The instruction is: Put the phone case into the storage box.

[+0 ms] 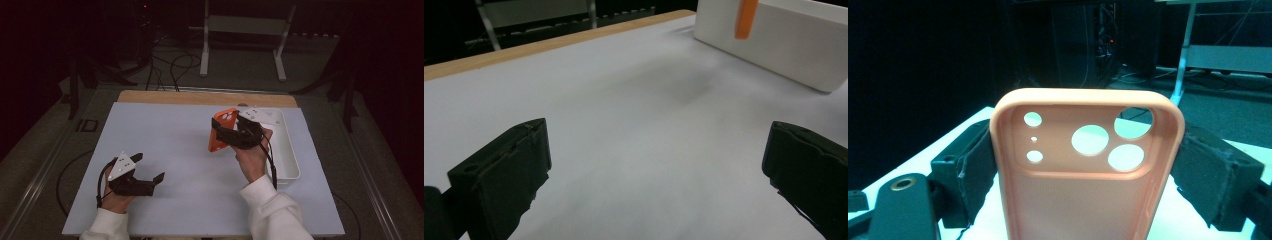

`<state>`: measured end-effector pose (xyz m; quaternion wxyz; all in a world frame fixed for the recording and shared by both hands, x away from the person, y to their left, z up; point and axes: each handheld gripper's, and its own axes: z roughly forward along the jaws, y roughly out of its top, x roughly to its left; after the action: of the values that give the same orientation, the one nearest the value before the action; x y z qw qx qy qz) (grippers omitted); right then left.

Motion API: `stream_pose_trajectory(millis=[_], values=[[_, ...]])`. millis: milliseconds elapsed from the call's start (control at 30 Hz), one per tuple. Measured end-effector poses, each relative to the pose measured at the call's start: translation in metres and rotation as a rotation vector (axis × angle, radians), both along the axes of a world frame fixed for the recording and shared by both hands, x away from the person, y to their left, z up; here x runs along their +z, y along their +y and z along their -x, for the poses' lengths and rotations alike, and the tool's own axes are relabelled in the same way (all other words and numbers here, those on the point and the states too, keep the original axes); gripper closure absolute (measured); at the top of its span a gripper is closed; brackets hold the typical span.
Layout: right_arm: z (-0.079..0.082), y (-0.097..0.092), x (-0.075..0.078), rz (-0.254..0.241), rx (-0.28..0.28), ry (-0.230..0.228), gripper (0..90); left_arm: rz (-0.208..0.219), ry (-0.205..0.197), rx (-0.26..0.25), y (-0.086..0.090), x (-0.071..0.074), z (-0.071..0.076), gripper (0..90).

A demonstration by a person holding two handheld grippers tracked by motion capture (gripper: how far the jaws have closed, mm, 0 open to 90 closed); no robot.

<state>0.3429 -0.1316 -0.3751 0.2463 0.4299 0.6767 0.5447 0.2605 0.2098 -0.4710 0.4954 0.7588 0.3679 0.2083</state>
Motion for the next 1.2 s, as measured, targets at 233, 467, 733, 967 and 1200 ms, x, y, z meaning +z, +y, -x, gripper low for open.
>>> stream_pose_trajectory(millis=[233,467,733,967,1200], values=[[-0.002,0.0,0.001,0.006,-0.007,-0.002,16.3,-0.004,-0.015,0.005,0.009,-0.007,0.006,0.1],[-0.004,-0.002,0.002,0.014,-0.016,-0.006,16.3,-0.019,-0.034,0.001,0.015,-0.011,0.014,0.1],[-0.007,-0.005,0.005,0.018,-0.029,-0.01,16.3,-0.051,-0.038,0.0,0.014,-0.014,0.017,0.1],[-0.011,-0.006,0.006,0.023,-0.044,-0.009,16.3,-0.045,-0.037,0.004,0.015,-0.014,0.018,0.1],[-0.014,-0.007,0.009,0.03,-0.057,-0.017,16.3,-0.044,-0.036,0.01,0.016,-0.014,0.017,0.1]])
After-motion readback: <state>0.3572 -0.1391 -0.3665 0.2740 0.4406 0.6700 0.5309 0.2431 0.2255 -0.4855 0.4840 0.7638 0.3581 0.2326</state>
